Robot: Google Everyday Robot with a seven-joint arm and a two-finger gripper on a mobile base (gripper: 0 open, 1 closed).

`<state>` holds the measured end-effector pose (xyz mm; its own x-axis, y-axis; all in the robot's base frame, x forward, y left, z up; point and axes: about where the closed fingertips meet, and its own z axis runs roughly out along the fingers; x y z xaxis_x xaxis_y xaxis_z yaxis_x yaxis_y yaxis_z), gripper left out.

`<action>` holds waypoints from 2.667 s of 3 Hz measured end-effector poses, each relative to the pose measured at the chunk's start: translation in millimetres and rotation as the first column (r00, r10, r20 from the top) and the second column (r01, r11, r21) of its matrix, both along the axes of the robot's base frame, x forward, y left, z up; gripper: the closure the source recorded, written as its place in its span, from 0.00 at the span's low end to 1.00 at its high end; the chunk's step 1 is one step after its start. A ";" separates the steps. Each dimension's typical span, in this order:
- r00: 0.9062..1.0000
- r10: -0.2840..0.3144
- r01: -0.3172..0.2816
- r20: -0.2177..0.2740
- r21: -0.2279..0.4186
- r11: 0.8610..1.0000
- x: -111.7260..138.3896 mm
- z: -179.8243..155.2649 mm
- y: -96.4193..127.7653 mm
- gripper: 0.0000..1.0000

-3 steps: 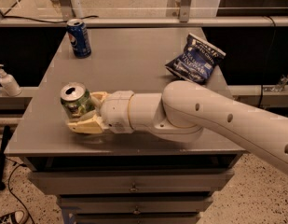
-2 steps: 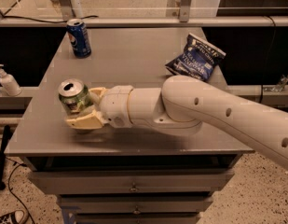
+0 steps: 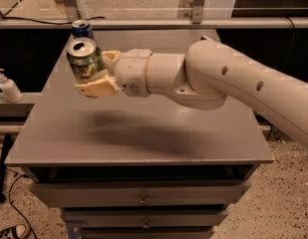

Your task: Move green can near pepsi can

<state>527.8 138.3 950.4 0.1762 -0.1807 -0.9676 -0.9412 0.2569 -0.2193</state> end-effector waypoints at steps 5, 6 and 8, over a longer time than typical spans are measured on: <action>0.993 -0.120 0.120 0.013 0.010 0.993 176.6 -16.6 -59.7 1.00; 0.990 -0.142 0.143 0.018 -0.050 0.988 212.9 -29.7 -51.2 1.00; 0.991 -0.131 0.130 0.000 -0.114 0.985 251.1 -65.4 -18.9 1.00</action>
Offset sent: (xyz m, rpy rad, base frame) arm 0.0692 -0.0336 -0.0056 -0.0265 -0.0494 -0.0665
